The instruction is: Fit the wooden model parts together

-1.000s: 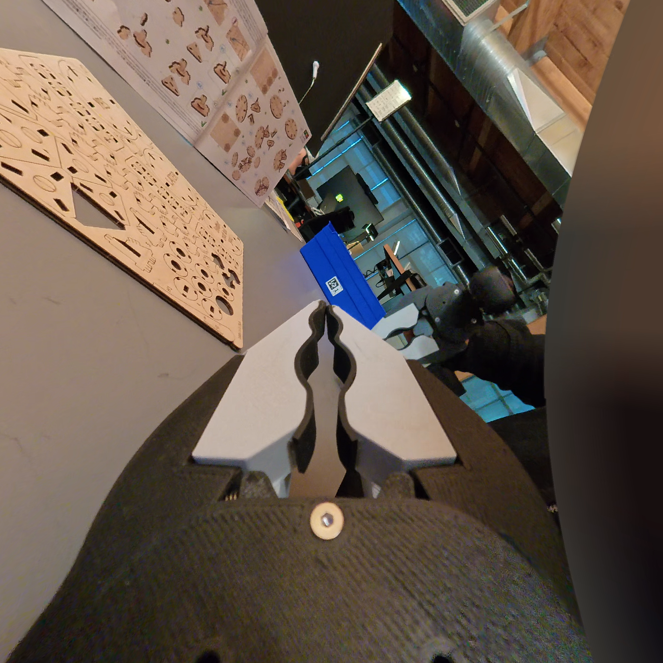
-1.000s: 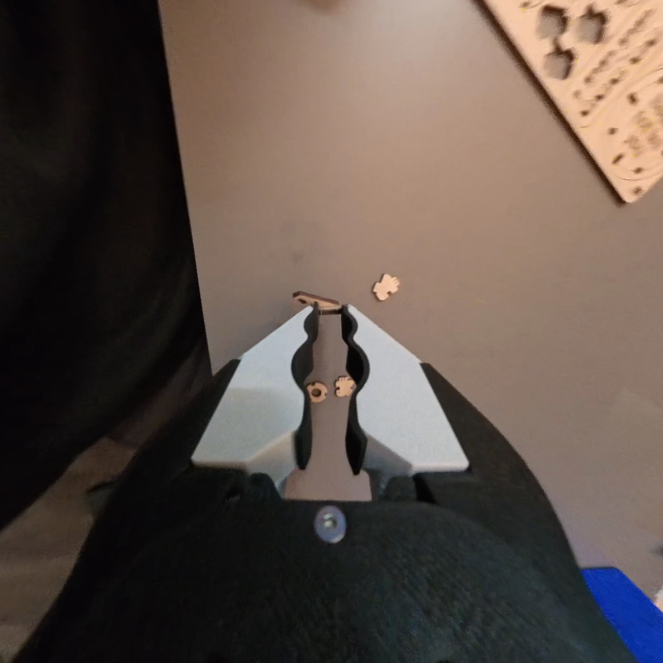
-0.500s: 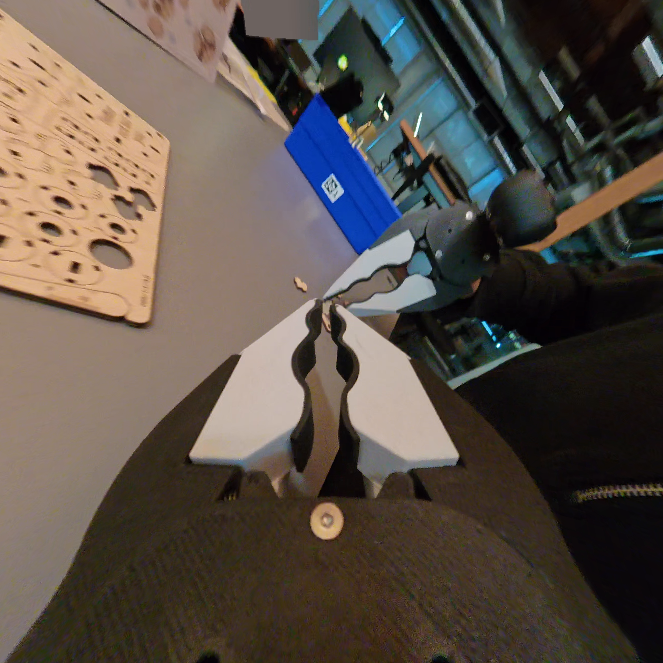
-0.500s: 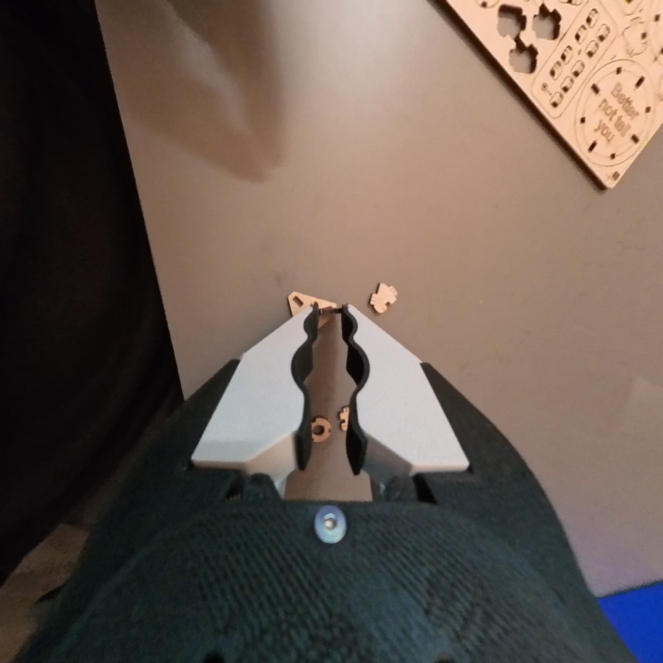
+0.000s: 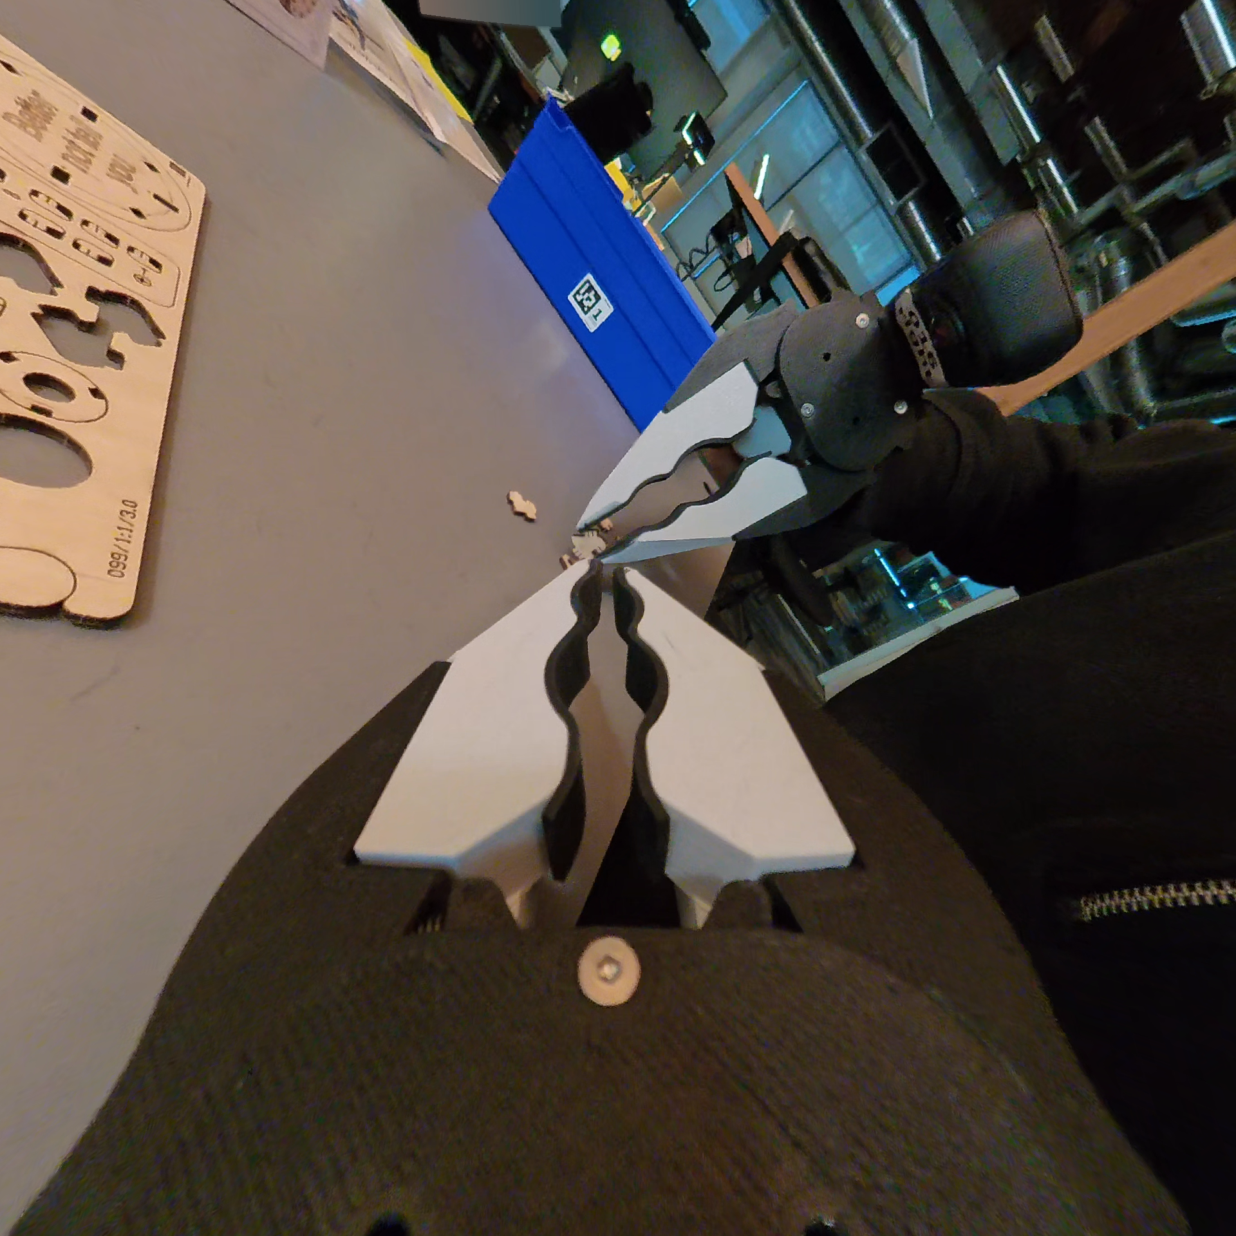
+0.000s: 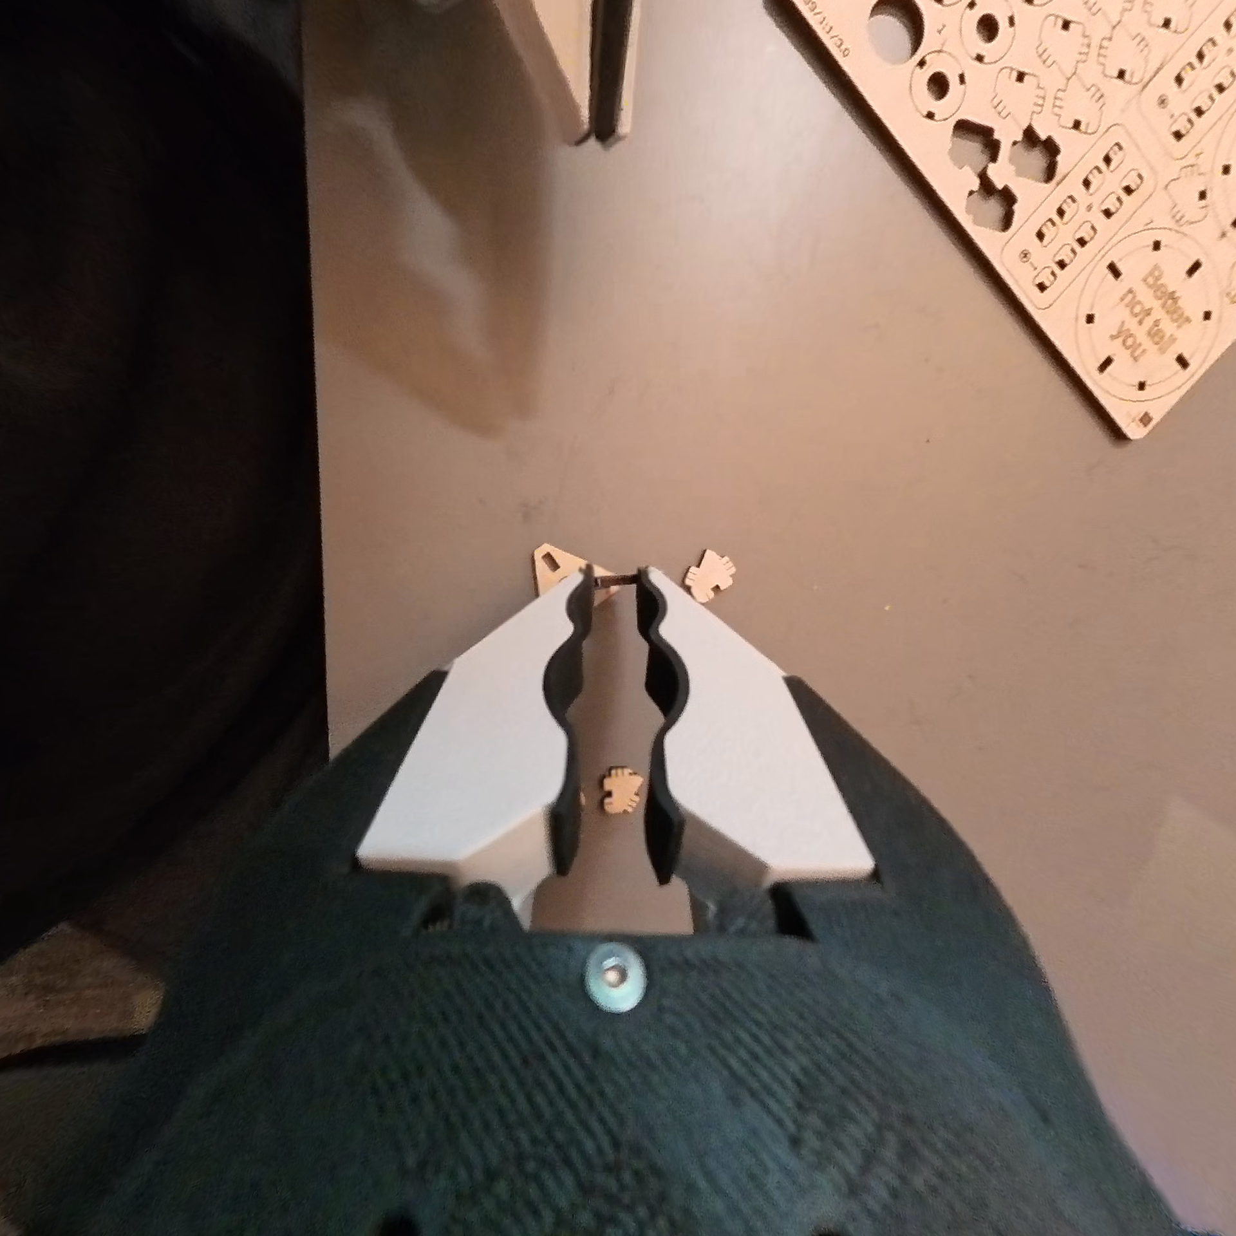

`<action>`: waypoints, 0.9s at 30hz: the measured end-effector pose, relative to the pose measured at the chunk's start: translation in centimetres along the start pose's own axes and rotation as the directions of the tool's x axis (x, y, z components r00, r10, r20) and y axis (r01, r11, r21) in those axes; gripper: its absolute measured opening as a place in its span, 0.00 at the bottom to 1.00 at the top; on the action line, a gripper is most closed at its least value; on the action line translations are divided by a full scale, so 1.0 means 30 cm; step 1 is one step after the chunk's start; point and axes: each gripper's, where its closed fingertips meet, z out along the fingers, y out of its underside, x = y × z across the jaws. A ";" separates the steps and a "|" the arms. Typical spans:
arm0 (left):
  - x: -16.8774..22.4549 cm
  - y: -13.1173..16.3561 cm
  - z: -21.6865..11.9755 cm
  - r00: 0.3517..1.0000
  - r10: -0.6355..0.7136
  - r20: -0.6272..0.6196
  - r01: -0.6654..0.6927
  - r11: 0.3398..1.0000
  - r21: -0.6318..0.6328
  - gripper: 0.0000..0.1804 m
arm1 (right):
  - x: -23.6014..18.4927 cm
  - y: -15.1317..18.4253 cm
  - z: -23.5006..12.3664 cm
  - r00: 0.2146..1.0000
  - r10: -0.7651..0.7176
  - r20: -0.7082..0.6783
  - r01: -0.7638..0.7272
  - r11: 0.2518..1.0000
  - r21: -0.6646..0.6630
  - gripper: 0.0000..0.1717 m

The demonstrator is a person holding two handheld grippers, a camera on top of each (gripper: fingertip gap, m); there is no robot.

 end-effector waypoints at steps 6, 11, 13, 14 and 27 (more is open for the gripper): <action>0.004 -0.013 -0.012 0.999 -0.028 -0.030 0.029 0.999 0.025 0.01 | -0.006 0.013 0.008 0.997 -0.082 -0.013 0.081 0.997 -0.012 0.06; 0.004 -0.016 -0.014 0.999 -0.037 -0.039 0.039 0.999 0.030 0.01 | -0.011 0.018 0.011 0.996 -0.086 -0.015 0.086 0.996 -0.005 0.06; 0.004 -0.016 -0.014 0.998 -0.039 -0.040 0.040 0.999 0.031 0.01 | -0.012 0.021 0.011 0.996 -0.091 -0.016 0.091 0.996 -0.014 0.06; 0.004 -0.016 -0.014 0.998 -0.040 -0.039 0.041 0.999 0.031 0.01 | -0.013 0.020 0.012 0.995 -0.097 -0.019 0.097 0.995 -0.013 0.06; 0.004 -0.016 -0.015 0.998 -0.047 -0.044 0.048 0.998 0.032 0.00 | -0.014 0.017 0.018 0.999 -0.034 0.004 0.034 0.999 -0.007 0.06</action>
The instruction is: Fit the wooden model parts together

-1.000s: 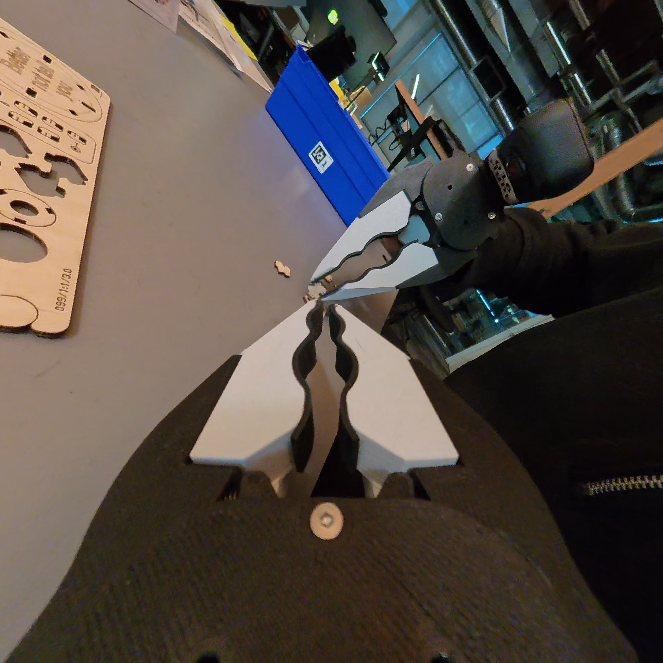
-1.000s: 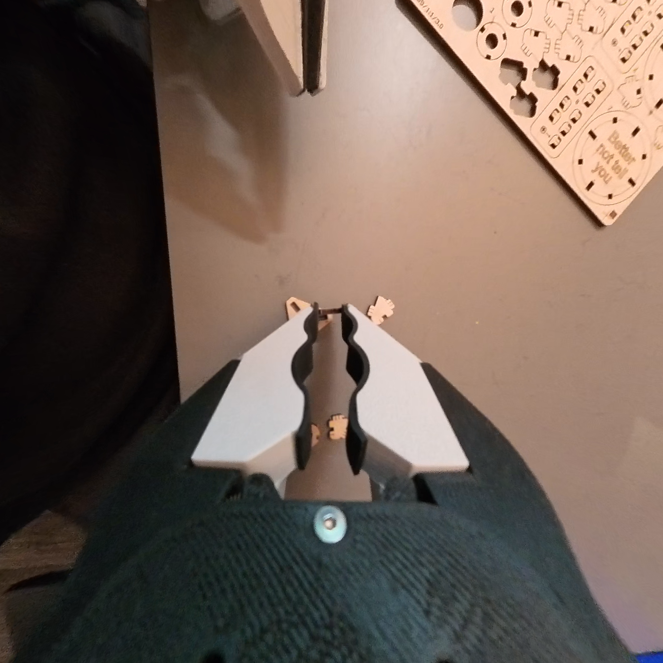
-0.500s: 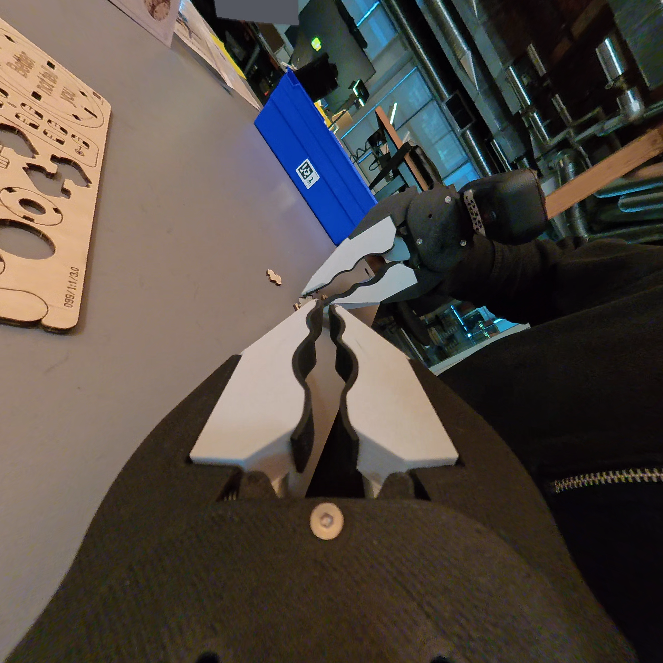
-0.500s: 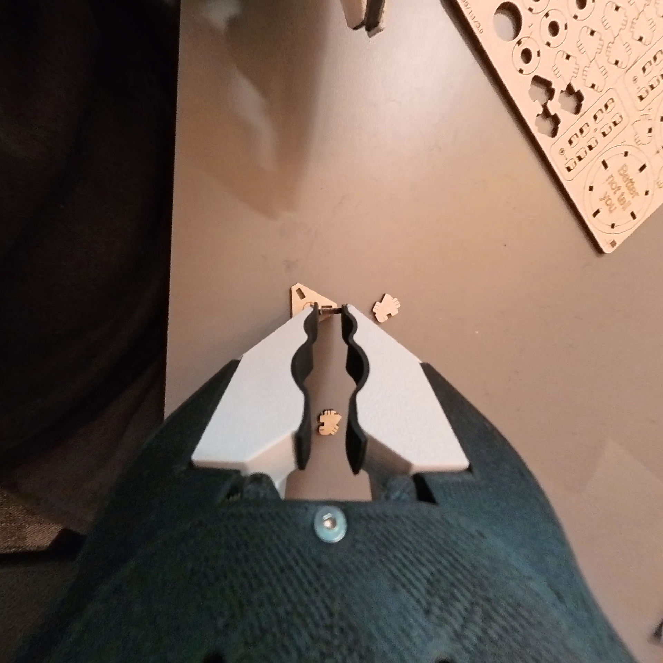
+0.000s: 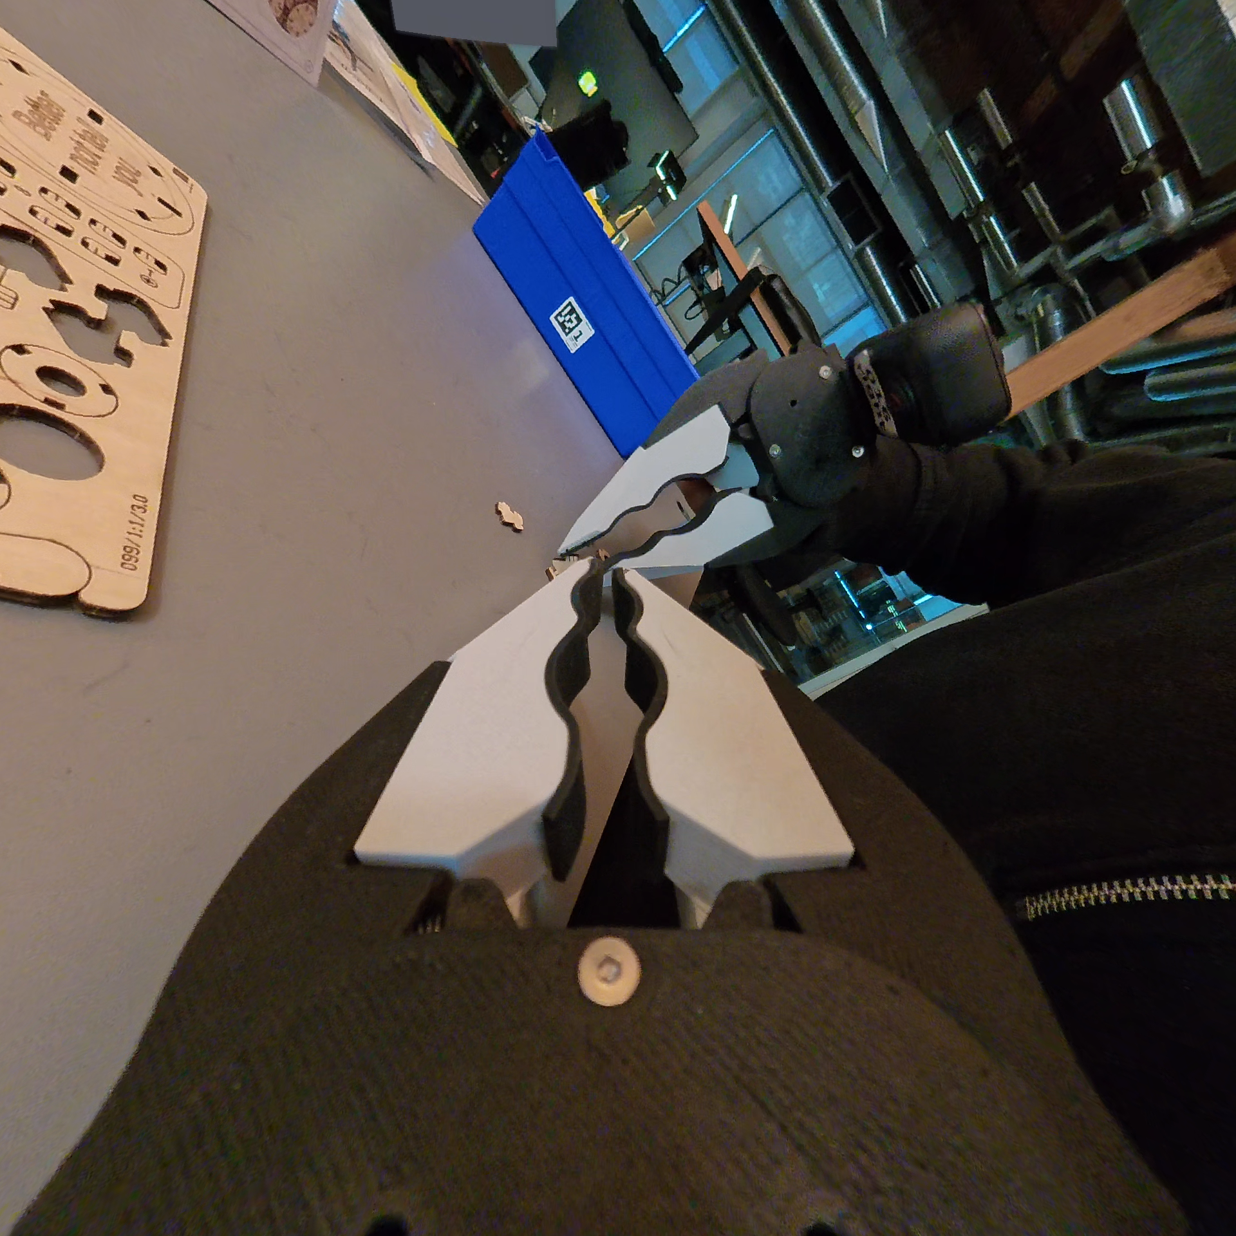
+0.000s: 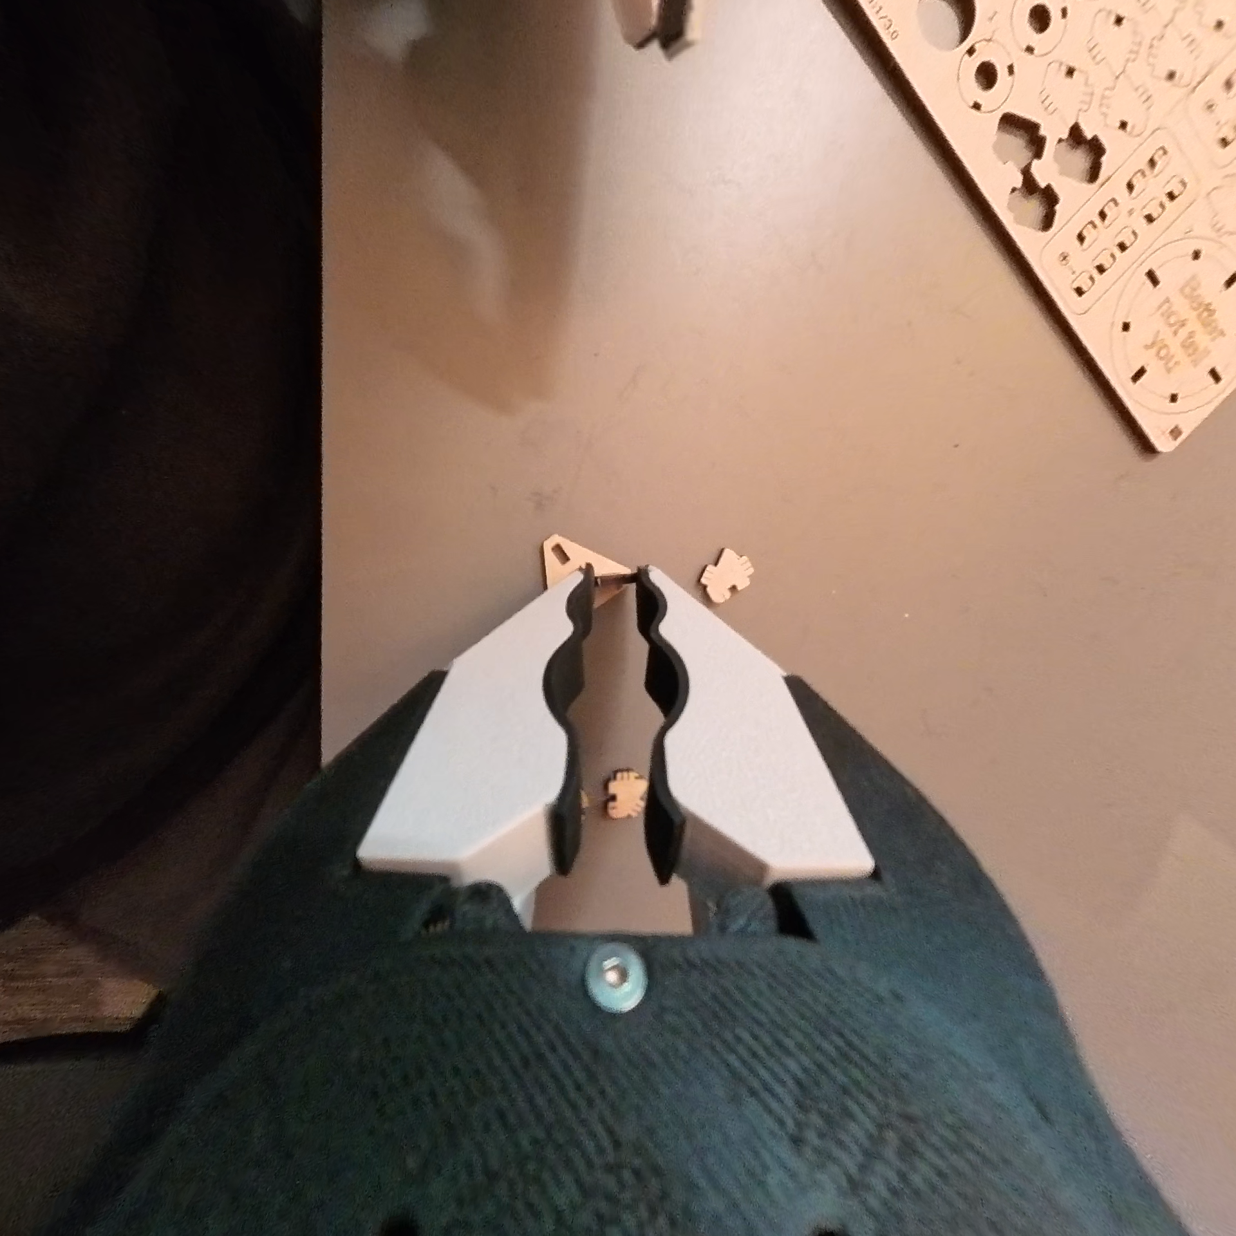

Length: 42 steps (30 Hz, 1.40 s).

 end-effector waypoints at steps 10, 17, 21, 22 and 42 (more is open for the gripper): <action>0.002 -0.004 -0.004 1.000 -0.009 -0.009 0.009 1.000 0.008 0.00 | 0.000 0.005 0.001 0.998 0.054 0.032 -0.053 0.998 -0.030 0.06; 0.003 -0.007 -0.008 1.000 -0.020 -0.020 0.020 1.000 0.015 0.00 | -0.001 0.006 0.002 0.997 0.058 0.053 -0.055 0.997 -0.059 0.06; 0.005 -0.011 -0.011 0.999 -0.028 -0.030 0.029 0.999 0.021 0.00 | -0.001 0.007 0.003 0.995 0.071 0.063 -0.067 0.996 -0.065 0.06; 0.005 -0.012 -0.012 0.999 -0.030 -0.032 0.031 0.999 0.023 0.00 | -0.001 0.007 0.003 0.996 0.070 0.063 -0.065 0.996 -0.065 0.06; 0.006 -0.015 -0.017 0.998 -0.043 -0.045 0.045 0.999 0.029 0.00 | -0.003 0.015 0.005 0.996 0.054 0.068 -0.046 0.992 -0.118 0.06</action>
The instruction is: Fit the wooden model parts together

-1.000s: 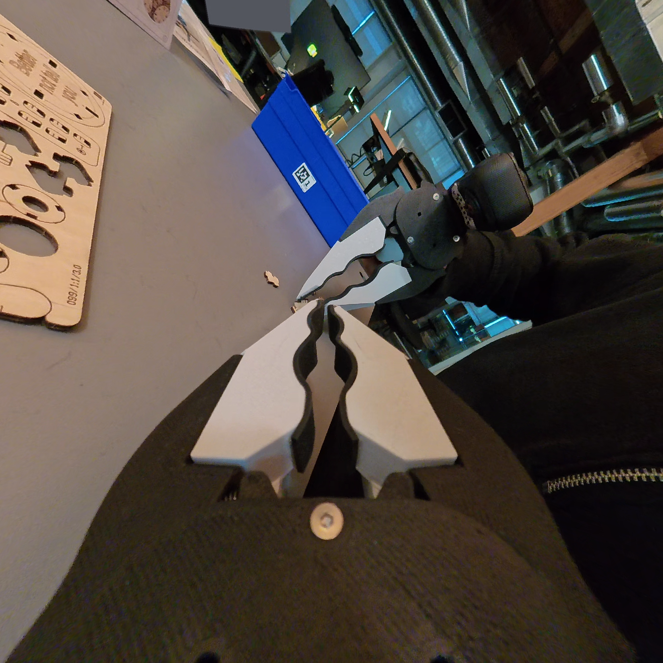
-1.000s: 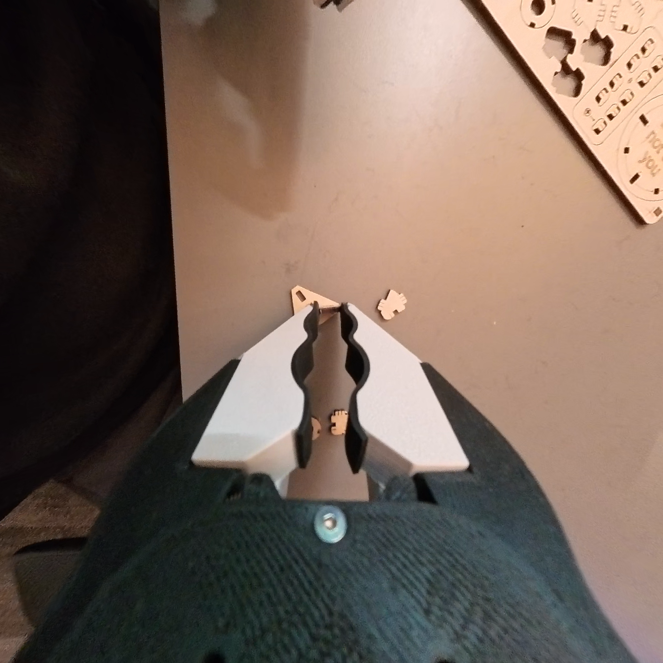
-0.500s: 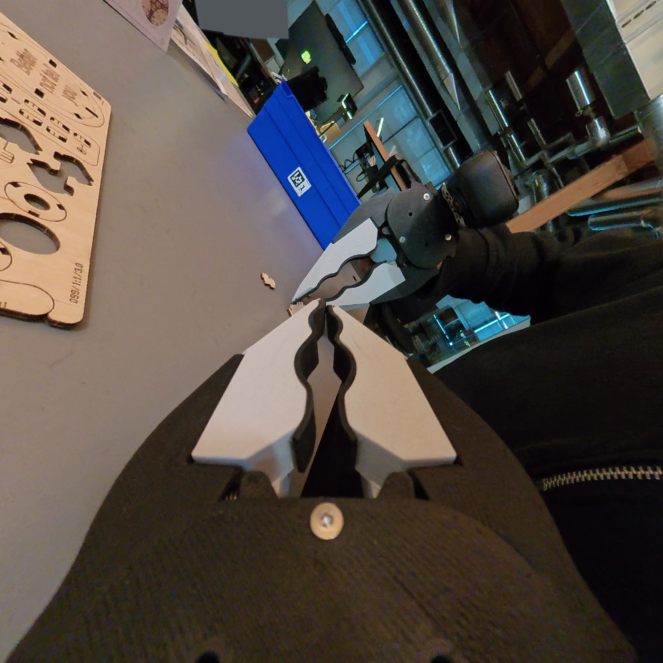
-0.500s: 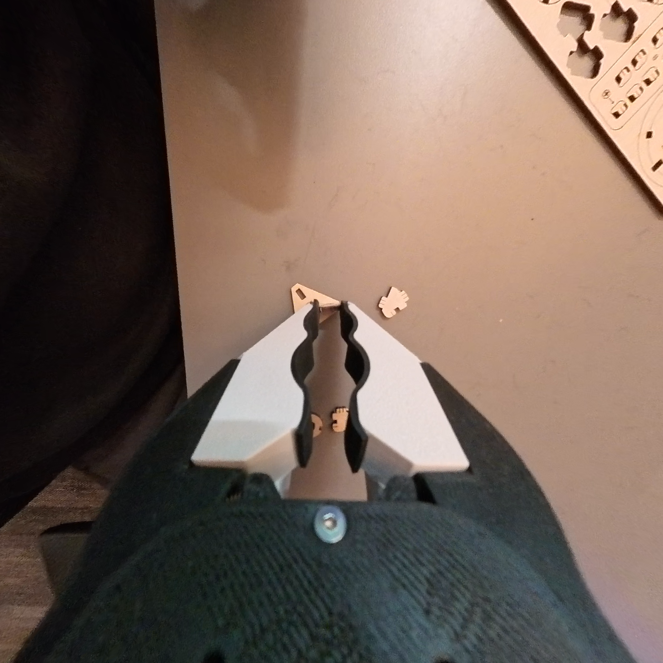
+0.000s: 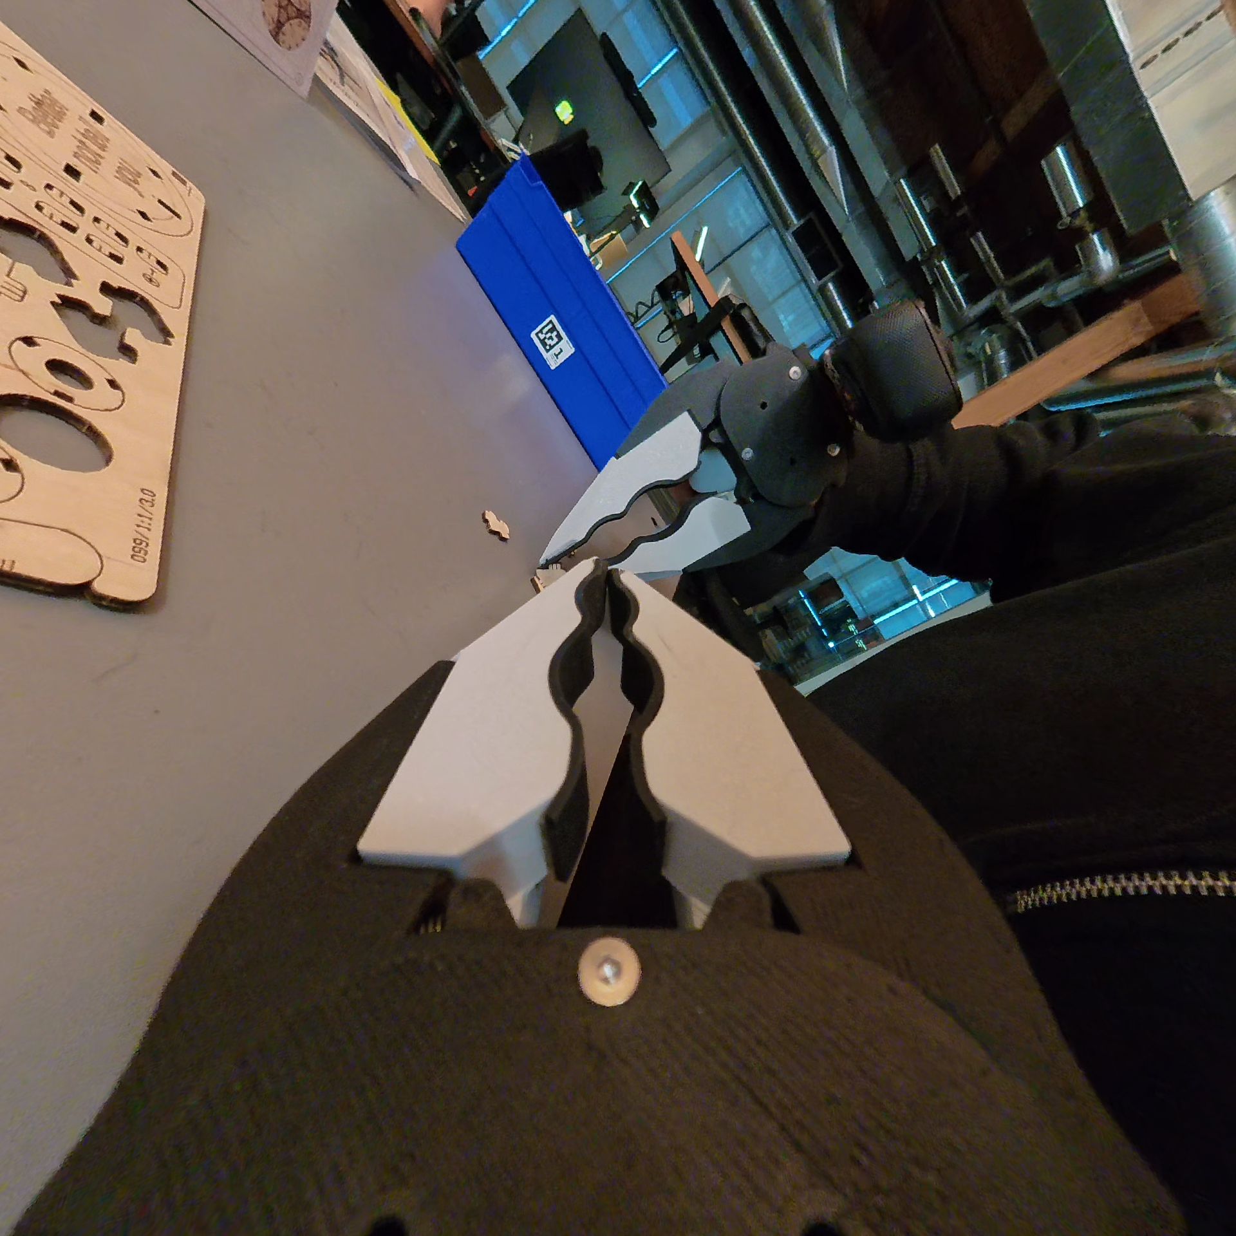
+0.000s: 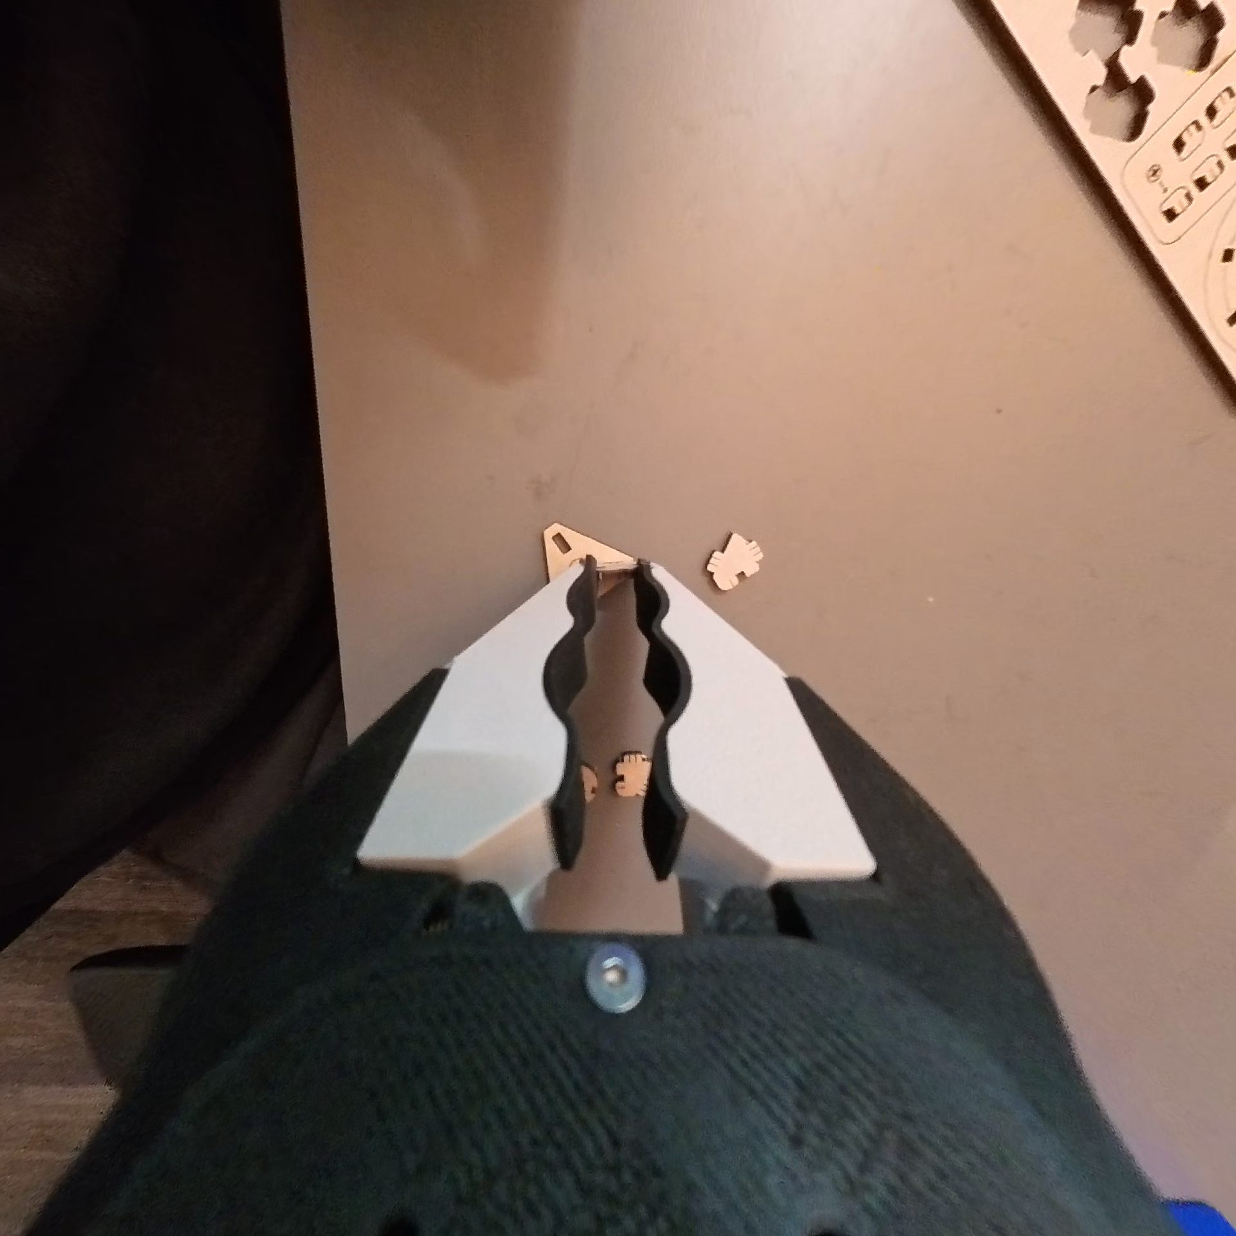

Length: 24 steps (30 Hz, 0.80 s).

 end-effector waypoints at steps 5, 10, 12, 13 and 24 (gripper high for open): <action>0.001 -0.002 -0.002 1.000 -0.004 -0.006 0.004 1.000 0.003 0.00 | 0.000 0.002 0.001 0.999 -0.036 -0.011 0.036 0.999 -0.020 0.06; 0.002 -0.002 -0.003 1.000 -0.004 -0.008 0.005 1.000 0.005 0.00 | 0.000 0.004 0.001 0.998 -0.057 -0.016 0.057 0.998 -0.022 0.06; 0.002 -0.003 -0.003 1.000 -0.003 -0.006 0.003 1.000 0.005 0.00 | 0.000 0.004 0.002 0.997 -0.072 -0.018 0.072 0.997 -0.034 0.06; 0.002 -0.002 -0.002 1.000 -0.002 -0.005 0.002 1.000 0.004 0.00 | 0.000 0.004 0.002 0.997 -0.076 -0.018 0.076 0.996 -0.040 0.06; 0.002 -0.001 -0.002 1.000 0.000 -0.004 0.000 1.000 0.003 0.00 | 0.000 0.005 0.005 0.995 -0.103 -0.005 0.102 0.990 -0.097 0.06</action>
